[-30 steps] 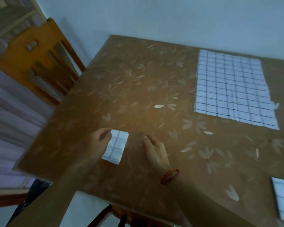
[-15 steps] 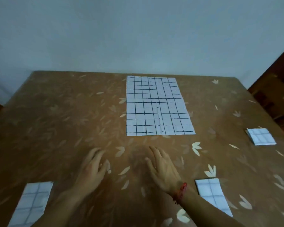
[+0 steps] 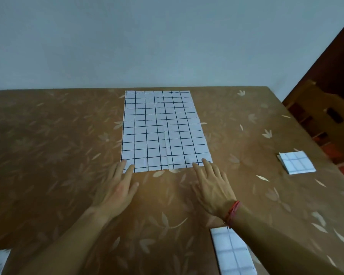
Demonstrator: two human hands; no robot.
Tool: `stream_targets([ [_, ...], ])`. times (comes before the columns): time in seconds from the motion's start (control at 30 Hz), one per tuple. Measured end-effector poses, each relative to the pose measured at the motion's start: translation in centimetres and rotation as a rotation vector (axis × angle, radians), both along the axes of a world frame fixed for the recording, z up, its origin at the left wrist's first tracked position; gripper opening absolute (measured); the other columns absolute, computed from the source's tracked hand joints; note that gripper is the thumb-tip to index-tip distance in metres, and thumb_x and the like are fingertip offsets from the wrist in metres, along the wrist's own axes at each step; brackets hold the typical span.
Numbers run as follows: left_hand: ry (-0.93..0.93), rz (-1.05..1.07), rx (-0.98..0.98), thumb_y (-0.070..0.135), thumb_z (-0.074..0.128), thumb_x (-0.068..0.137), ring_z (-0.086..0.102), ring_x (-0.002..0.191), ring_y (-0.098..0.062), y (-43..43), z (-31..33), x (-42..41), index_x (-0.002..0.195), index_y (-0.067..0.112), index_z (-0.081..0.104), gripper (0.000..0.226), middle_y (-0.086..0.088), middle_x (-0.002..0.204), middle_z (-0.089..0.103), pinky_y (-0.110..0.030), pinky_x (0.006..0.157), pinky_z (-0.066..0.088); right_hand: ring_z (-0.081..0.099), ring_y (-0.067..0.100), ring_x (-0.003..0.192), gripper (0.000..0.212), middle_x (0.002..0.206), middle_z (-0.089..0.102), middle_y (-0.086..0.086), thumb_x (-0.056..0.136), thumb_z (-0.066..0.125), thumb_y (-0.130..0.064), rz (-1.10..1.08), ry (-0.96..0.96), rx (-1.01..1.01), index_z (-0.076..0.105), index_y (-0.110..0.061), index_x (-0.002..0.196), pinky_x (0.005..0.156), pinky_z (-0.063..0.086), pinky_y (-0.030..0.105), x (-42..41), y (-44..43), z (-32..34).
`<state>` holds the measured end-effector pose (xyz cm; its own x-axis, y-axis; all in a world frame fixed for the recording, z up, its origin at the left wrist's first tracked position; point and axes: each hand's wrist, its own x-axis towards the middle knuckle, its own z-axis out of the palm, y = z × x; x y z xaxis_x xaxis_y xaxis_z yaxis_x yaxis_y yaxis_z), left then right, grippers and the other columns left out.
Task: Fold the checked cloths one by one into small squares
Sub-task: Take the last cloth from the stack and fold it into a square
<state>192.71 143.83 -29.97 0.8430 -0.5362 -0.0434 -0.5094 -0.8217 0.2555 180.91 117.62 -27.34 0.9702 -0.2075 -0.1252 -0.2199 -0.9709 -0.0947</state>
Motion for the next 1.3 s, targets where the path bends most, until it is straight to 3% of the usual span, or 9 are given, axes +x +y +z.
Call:
stream_targets([
  [0.13, -0.034, 0.000, 0.054, 0.053, 0.027, 0.093, 0.026, 0.140, -0.028, -2.8, -1.6, 1.5, 0.143, 0.016, 0.040, 0.063, -0.010, 0.152, 0.031, -0.050, 0.108, 0.034, 0.022, 0.036, 0.144, 0.059, 0.159, 0.018, 0.017, 0.099, 0.027, -0.047, 0.003, 0.050, -0.009, 0.023, -0.020, 0.151, 0.110, 0.030, 0.049, 2.4, -1.9, -1.7],
  [0.23, -0.037, -0.002, 0.083, 0.049, 0.038, 0.097, 0.020, 0.143, -0.028, -4.2, -3.2, 2.8, 0.145, 0.019, 0.036, 0.056, -0.010, 0.155, 0.026, -0.051, 0.109, 0.032, 0.015, 0.036, 0.147, 0.059, 0.161, 0.012, 0.016, 0.100, 0.033, -0.046, 0.015, 0.024, -0.003, 0.018, -0.023, 0.152, 0.113, 0.025, 0.048, 4.3, -2.8, -3.6],
  [0.33, -0.016, 0.020, 0.090, 0.053, 0.030, 0.094, 0.019, 0.142, -0.029, -5.3, -4.0, 3.9, 0.143, 0.020, 0.036, 0.059, -0.012, 0.153, 0.026, -0.051, 0.107, 0.035, 0.008, 0.036, 0.148, 0.064, 0.161, 0.005, 0.015, 0.099, 0.029, -0.053, 0.012, 0.064, -0.006, 0.010, -0.027, 0.154, 0.116, 0.020, 0.051, 6.0, -3.7, -5.4],
  [0.57, 0.080, 0.101, 0.129, 0.052, 0.033, 0.097, -0.004, 0.147, -0.030, -5.9, -5.9, 5.0, 0.151, 0.032, 0.016, 0.060, -0.016, 0.159, 0.003, -0.047, 0.116, 0.015, 0.017, 0.040, 0.142, 0.064, 0.151, 0.020, 0.020, 0.091, 0.015, -0.062, 0.012, 0.059, -0.015, 0.018, -0.036, 0.150, 0.114, 0.025, 0.054, 7.7, -4.8, -8.2],
  [0.7, 0.123, 0.117, 0.120, 0.051, 0.032, 0.099, -0.007, 0.148, -0.023, -6.0, -5.5, 4.7, 0.153, 0.020, 0.012, 0.066, -0.011, 0.161, 0.000, -0.040, 0.117, 0.008, 0.025, 0.034, 0.140, 0.062, 0.150, 0.031, 0.017, 0.092, 0.015, -0.052, 0.029, 0.036, -0.020, 0.032, -0.021, 0.143, 0.113, 0.028, 0.047, 7.7, -4.7, -8.2],
  [1.0, 0.081, 0.129, -0.047, 0.027, 0.052, 0.091, 0.022, 0.145, -0.016, -5.3, -4.0, 2.9, 0.144, 0.003, 0.037, 0.060, -0.006, 0.157, 0.026, -0.029, 0.112, 0.026, 0.037, 0.030, 0.138, 0.054, 0.147, 0.043, 0.017, 0.097, 0.037, -0.029, 0.069, -0.022, 0.031, 0.041, 0.002, 0.141, 0.118, 0.020, 0.039, 7.2, -4.0, -7.8],
  [1.1, 0.045, 0.132, -0.124, 0.012, 0.058, 0.083, 0.032, 0.140, -0.018, -4.4, -3.8, 1.7, 0.142, 0.002, 0.042, 0.062, -0.007, 0.153, 0.035, -0.028, 0.110, 0.030, 0.044, 0.029, 0.131, 0.066, 0.140, 0.051, 0.015, 0.089, 0.029, -0.043, 0.076, -0.063, 0.061, 0.047, 0.001, 0.135, 0.117, 0.026, 0.039, 6.3, -3.7, -7.6],
  [1.17, -0.009, 0.090, -0.165, 0.002, 0.060, 0.077, 0.040, 0.136, -0.023, -3.7, -3.8, 1.0, 0.140, 0.000, 0.045, 0.064, -0.010, 0.148, 0.043, -0.029, 0.107, 0.034, 0.043, 0.028, 0.131, 0.073, 0.139, 0.050, 0.012, 0.086, 0.043, -0.056, 0.089, -0.076, 0.071, 0.045, -0.004, 0.137, 0.117, 0.026, 0.039, 5.4, -3.0, -7.1],
  [1.3, -0.069, 0.080, -0.226, -0.011, 0.057, 0.076, 0.047, 0.129, -0.028, -2.1, -3.1, 0.0, 0.138, -0.004, 0.045, 0.064, -0.013, 0.141, 0.048, -0.030, 0.102, 0.038, 0.026, 0.030, 0.144, 0.102, 0.153, 0.031, 0.015, 0.071, 0.054, -0.076, 0.114, -0.014, 0.040, 0.027, -0.016, 0.148, 0.120, 0.018, 0.044, 3.9, -0.5, -6.2],
])
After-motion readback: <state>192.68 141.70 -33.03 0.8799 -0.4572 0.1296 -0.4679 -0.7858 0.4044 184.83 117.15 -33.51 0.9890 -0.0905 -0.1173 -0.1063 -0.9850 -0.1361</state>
